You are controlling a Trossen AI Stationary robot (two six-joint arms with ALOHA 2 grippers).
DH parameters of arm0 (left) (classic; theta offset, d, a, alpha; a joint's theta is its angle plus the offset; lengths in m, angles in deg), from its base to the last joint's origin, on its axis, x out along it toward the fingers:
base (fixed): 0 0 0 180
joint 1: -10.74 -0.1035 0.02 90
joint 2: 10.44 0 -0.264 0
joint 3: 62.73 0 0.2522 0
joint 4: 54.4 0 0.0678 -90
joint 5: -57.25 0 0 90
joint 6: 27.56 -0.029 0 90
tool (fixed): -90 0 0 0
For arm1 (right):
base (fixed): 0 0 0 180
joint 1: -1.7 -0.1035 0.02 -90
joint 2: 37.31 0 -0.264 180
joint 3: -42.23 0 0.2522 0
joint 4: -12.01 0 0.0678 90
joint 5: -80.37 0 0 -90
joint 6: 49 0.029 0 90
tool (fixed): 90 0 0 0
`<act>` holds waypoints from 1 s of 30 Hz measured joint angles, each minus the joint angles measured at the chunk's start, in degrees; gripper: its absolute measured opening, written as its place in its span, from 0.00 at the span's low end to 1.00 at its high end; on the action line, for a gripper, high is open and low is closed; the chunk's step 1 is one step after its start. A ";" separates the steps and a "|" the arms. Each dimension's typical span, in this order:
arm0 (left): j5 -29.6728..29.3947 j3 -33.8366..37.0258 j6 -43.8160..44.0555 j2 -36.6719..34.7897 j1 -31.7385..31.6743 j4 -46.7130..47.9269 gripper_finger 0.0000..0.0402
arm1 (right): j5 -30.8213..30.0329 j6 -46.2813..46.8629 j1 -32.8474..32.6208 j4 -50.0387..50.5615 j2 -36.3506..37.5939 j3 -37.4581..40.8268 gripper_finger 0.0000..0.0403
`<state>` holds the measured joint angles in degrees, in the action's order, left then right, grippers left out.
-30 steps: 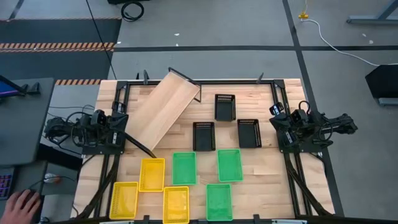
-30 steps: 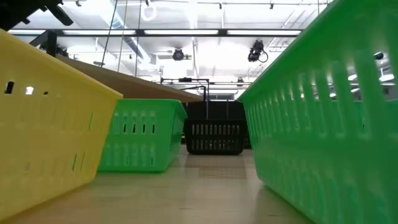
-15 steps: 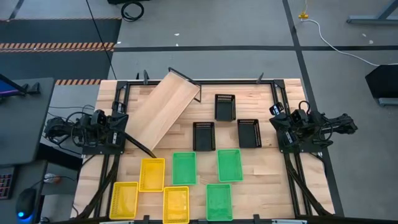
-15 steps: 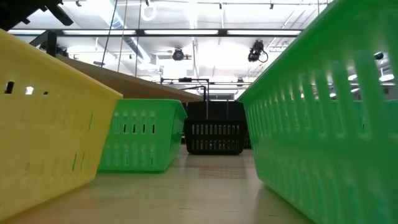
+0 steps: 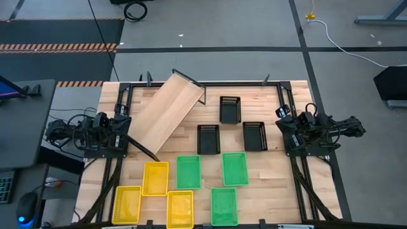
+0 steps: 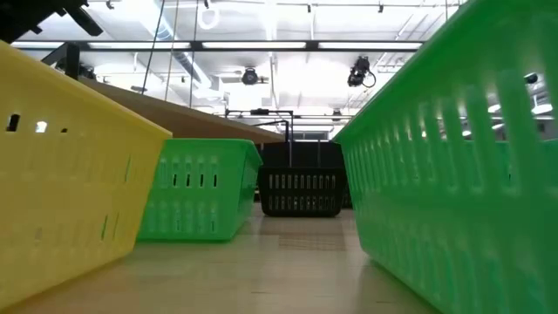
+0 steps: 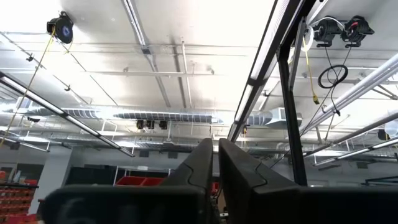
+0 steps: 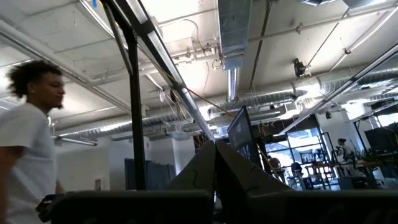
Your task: Stack baskets on shelf by color
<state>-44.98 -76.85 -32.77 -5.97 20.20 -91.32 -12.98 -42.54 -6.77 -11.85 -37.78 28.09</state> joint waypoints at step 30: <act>0.00 0.00 0.02 0.02 0.00 0.00 0.08 | 0.00 0.00 0.00 0.01 0.01 0.00 0.04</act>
<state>-44.98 -76.85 -32.75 -5.95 20.20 -91.32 -12.98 -42.54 -6.77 -11.84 -37.76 28.09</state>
